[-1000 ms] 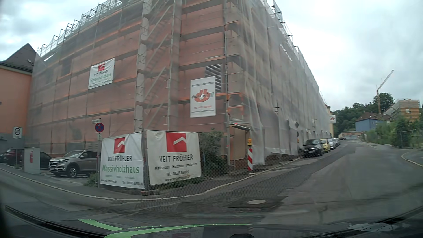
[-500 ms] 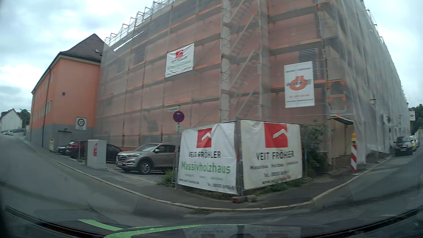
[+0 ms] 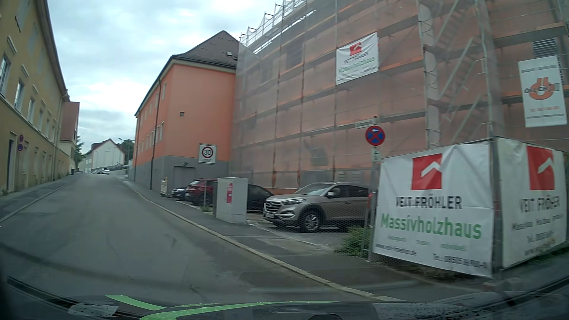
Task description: Follow the waypoints while adhering to traffic rules and regulations
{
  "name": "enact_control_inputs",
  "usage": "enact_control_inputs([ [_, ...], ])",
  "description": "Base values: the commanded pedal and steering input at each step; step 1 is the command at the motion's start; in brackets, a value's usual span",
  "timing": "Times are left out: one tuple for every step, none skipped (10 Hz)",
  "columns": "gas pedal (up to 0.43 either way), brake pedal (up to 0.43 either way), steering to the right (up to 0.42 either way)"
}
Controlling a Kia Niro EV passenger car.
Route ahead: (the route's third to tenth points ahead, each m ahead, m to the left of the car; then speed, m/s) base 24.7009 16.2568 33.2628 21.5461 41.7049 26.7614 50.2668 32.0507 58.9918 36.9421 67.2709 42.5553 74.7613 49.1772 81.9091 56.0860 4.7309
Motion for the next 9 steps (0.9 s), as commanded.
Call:
enact_control_inputs([
  [0.228,0.0,-0.462],
  [0.228,0.0,-0.411],
  [0.228,0.0,-0.376],
  [0.228,0.0,-0.335],
  [0.228,0.0,-0.299],
  [0.228,0.0,-0.273],
  [0.228,0.0,-0.237],
  [0.228,0.0,-0.203],
  [0.228,0.0,-0.176],
])
